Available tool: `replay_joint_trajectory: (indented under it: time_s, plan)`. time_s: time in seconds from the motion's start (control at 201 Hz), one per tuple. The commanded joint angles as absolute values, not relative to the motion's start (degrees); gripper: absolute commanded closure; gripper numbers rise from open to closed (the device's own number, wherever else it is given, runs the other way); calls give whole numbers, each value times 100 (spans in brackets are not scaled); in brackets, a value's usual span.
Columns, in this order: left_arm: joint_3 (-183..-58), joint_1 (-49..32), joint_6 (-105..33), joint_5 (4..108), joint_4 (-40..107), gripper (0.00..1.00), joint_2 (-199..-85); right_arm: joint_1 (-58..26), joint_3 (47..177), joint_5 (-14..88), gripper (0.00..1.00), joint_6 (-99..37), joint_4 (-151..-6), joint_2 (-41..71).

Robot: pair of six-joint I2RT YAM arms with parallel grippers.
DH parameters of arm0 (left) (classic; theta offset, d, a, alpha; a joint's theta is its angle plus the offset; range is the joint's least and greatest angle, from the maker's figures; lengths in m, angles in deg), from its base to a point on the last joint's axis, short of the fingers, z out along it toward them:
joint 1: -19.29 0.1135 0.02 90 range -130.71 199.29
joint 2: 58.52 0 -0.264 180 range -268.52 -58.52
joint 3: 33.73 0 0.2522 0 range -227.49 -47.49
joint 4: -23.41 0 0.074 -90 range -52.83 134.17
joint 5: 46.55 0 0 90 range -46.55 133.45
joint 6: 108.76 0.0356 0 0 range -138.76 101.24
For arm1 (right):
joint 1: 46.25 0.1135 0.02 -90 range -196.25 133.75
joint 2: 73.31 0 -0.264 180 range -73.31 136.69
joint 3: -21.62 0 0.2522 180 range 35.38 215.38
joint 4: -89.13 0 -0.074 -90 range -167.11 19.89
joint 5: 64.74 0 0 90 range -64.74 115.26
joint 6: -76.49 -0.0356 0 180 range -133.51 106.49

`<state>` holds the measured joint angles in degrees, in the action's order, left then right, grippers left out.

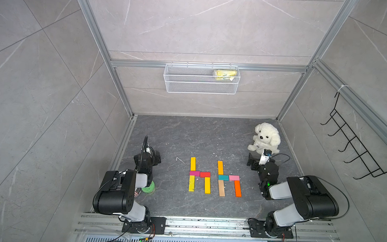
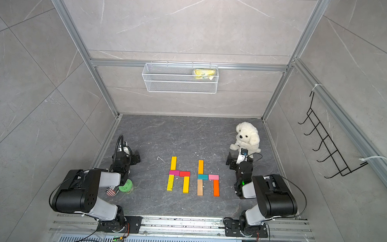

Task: Assemble the letter h with building blocks
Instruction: Reset both arms

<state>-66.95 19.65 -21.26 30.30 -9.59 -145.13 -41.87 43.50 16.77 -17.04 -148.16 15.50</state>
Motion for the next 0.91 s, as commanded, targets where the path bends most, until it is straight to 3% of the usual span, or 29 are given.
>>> replay_joint_trajectory:
  time_s: [0.0,0.901]
  plan:
    - [-6722,1991,-2016,3078,-1319,0,-14465,-4160,4188,1789,0,-1592,-15922,1757]
    - [-6739,1991,-2015,3088,-1307,0,-14466,-4123,4134,1770,0,-1544,-15946,1720]
